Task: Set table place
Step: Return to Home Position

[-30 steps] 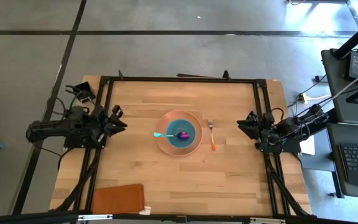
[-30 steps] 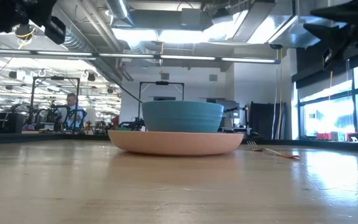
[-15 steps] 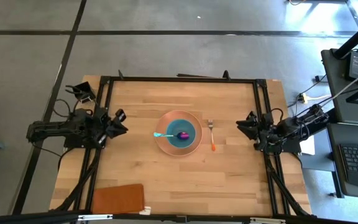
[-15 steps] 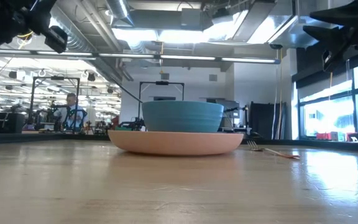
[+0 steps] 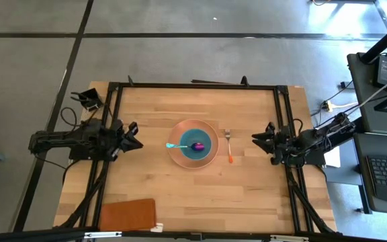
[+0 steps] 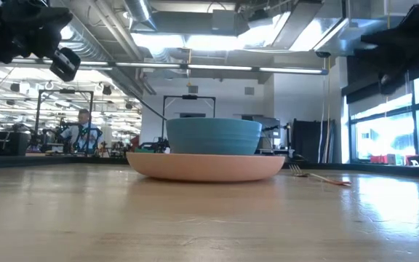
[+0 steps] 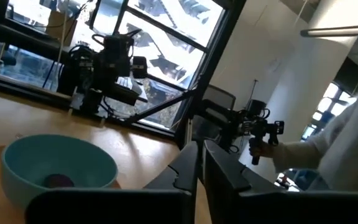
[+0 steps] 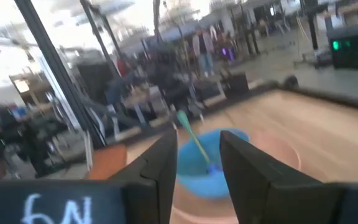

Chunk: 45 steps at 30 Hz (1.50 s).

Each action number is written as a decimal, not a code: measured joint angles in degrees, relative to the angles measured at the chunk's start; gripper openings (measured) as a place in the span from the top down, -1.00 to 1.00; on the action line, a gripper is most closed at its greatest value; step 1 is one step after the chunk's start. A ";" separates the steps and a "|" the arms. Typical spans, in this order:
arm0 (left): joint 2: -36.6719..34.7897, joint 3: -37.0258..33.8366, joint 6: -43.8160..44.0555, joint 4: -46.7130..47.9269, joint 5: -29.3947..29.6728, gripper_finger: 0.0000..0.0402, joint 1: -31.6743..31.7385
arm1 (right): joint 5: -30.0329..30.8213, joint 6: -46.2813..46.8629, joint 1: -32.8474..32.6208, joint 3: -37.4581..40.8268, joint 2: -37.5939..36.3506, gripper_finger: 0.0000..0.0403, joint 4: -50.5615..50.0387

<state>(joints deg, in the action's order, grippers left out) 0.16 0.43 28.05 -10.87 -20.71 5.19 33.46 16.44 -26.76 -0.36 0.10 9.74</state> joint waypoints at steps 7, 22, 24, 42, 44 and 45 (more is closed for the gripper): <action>0.00 0.00 -1.34 4.56 0.20 0.97 0.00 | -0.07 5.94 0.00 -0.02 0.24 0.38 -5.00; 0.09 0.00 1.75 7.28 0.46 0.90 -0.02 | -0.08 7.36 0.00 -0.02 0.24 0.38 -4.96; 0.09 0.00 1.75 7.28 0.46 0.88 -0.01 | -0.07 7.27 0.00 -0.02 0.24 0.38 -4.96; 0.11 0.00 1.77 7.34 0.49 0.70 -0.02 | -0.07 7.36 0.00 -0.02 0.24 0.38 -4.94; 0.11 0.00 1.77 7.34 0.50 0.69 -0.02 | -0.07 7.26 0.00 -0.02 0.24 0.38 -4.94; 0.11 0.00 1.77 7.34 0.50 0.68 -0.02 | -0.07 7.29 0.00 -0.02 0.24 0.38 -4.94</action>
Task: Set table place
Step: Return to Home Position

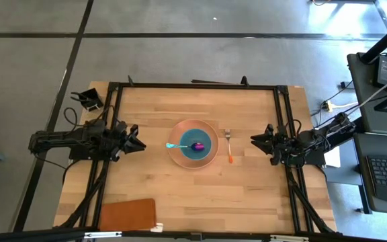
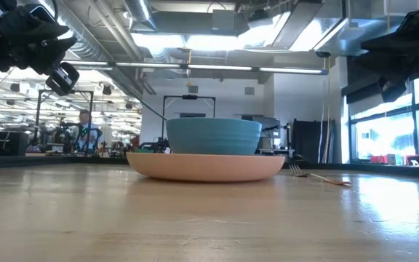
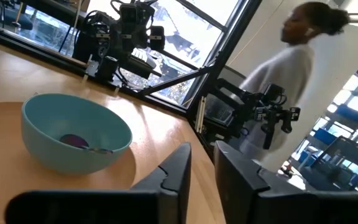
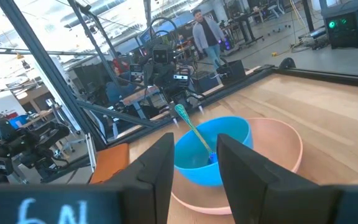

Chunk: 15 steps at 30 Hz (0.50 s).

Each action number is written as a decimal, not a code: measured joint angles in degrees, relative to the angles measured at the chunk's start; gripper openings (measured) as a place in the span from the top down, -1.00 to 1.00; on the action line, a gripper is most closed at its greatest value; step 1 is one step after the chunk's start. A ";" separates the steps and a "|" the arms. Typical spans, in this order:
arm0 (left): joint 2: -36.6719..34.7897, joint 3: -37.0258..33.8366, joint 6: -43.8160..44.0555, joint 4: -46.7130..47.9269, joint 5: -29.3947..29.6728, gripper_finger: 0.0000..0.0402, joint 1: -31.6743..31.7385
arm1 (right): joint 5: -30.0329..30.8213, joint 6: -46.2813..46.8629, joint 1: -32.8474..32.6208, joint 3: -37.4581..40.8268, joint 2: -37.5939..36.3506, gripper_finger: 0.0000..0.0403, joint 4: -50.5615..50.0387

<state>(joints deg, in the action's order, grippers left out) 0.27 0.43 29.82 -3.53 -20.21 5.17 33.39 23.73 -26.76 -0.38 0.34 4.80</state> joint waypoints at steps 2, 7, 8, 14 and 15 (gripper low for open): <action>0.00 0.00 0.00 0.01 0.00 0.67 0.00 | 0.00 0.06 0.00 0.00 0.00 0.38 0.00; 0.00 0.00 0.00 0.02 0.00 0.64 0.00 | 0.00 0.06 0.00 0.00 0.02 0.38 0.00; 0.02 0.00 0.00 0.02 0.00 0.63 0.01 | 0.01 0.00 0.00 0.00 0.02 0.38 0.00; 0.02 0.00 0.00 0.02 0.00 0.62 0.00 | 0.00 -0.03 0.00 0.00 0.02 0.38 0.02; 0.02 0.00 0.00 0.02 0.00 0.62 0.01 | 0.00 0.01 0.00 0.00 0.02 0.38 0.00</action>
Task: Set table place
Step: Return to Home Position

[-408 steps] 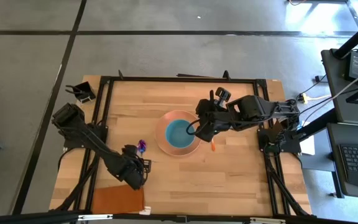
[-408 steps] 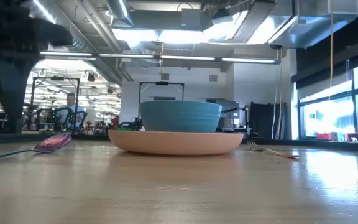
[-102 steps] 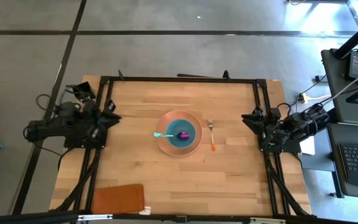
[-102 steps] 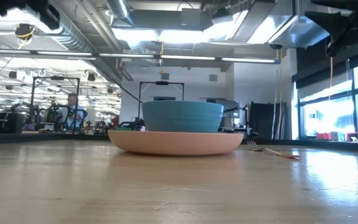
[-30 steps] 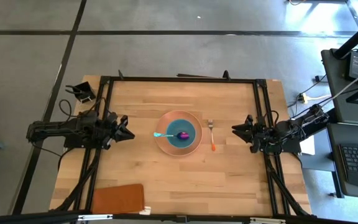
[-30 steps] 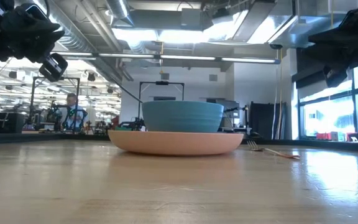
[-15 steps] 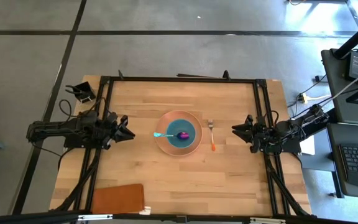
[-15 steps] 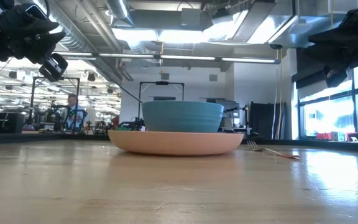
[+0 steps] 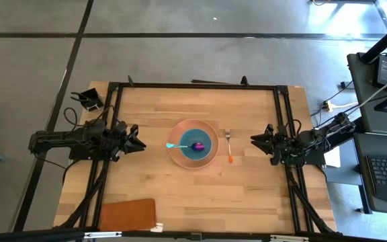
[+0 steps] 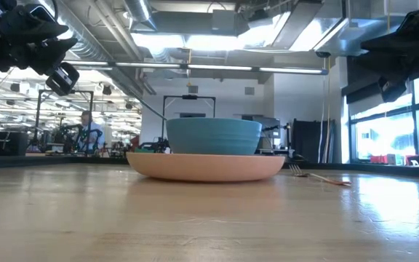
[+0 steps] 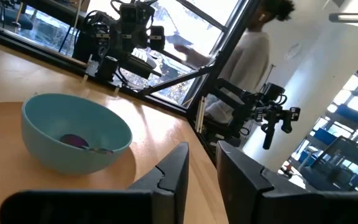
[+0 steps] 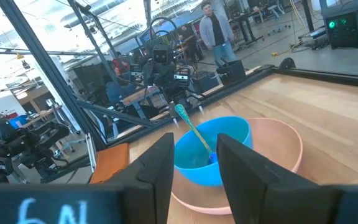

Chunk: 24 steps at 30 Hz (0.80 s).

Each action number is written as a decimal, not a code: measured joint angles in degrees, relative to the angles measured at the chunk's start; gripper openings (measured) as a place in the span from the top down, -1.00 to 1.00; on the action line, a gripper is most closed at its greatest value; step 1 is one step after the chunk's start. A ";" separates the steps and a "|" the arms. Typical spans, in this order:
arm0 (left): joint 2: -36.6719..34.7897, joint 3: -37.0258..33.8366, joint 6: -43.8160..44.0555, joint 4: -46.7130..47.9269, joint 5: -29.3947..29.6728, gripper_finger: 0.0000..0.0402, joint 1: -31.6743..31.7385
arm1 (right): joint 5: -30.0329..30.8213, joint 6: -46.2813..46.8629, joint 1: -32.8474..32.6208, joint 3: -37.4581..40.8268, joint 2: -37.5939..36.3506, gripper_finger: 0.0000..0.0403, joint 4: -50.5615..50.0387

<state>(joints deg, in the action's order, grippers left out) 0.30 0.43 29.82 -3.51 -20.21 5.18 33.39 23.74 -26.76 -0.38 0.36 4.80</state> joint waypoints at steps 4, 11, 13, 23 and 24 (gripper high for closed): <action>0.00 0.00 0.00 0.00 0.00 0.66 0.00 | 0.00 -0.04 0.01 0.00 0.00 0.38 0.01; 0.00 0.00 0.00 0.00 0.00 0.72 -0.01 | 0.00 0.04 0.00 0.00 0.00 0.38 0.01; 0.00 0.00 0.00 0.00 0.00 0.74 -0.01 | 0.01 -0.01 0.00 0.00 0.00 0.38 0.01; 0.00 0.00 0.00 0.00 0.00 0.83 0.00 | 0.00 -0.01 0.00 0.00 0.00 0.38 0.01; 0.00 0.00 0.00 0.00 0.00 0.83 0.00 | 0.00 -0.04 0.00 0.00 0.00 0.38 0.02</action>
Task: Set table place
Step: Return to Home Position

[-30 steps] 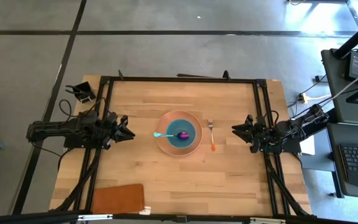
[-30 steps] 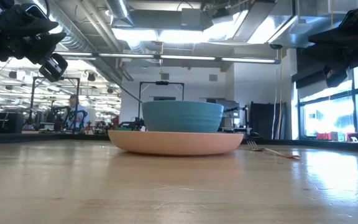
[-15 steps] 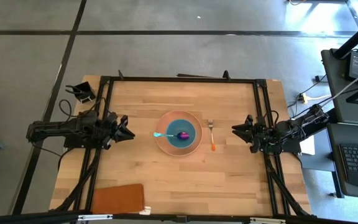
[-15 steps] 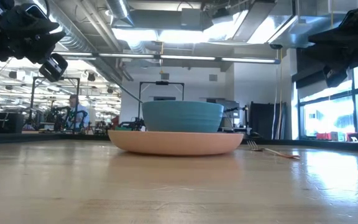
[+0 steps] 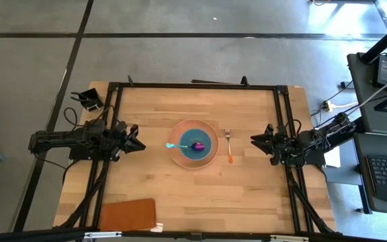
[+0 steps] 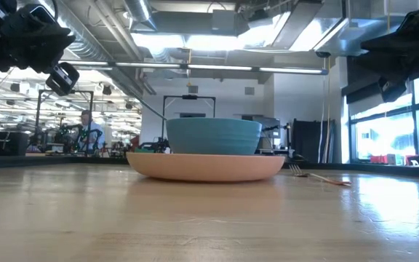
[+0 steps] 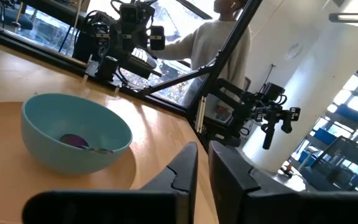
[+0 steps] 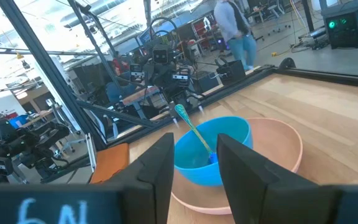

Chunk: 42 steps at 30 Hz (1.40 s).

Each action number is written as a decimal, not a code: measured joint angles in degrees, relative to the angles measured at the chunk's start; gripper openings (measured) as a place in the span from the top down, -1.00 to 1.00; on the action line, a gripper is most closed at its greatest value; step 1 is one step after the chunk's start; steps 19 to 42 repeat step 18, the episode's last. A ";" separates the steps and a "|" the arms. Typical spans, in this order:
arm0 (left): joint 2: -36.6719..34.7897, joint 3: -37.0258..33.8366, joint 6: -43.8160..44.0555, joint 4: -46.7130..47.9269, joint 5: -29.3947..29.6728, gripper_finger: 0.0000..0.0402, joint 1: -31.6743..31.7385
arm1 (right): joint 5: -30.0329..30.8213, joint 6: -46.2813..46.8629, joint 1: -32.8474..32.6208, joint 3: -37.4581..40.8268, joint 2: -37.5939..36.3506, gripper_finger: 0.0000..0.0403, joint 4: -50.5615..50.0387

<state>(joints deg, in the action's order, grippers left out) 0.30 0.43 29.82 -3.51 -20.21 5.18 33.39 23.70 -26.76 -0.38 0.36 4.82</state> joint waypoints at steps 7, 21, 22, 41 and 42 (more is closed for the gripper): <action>0.00 0.00 0.00 0.00 0.00 0.89 -0.01 | 0.00 0.07 0.01 0.00 0.00 0.38 -0.01; 0.00 0.00 0.00 0.00 0.00 0.97 0.00 | 0.00 0.09 0.00 0.00 0.00 0.38 -0.01; 0.00 0.00 0.00 0.00 0.00 0.97 0.00 | 0.00 0.09 0.00 0.00 0.00 0.38 -0.01; 0.00 0.00 0.00 0.00 0.00 0.97 0.00 | 0.00 0.09 0.00 0.00 0.00 0.38 -0.01; 0.00 0.00 0.00 0.00 0.00 0.97 0.00 | 0.00 0.09 0.00 0.00 0.00 0.38 -0.01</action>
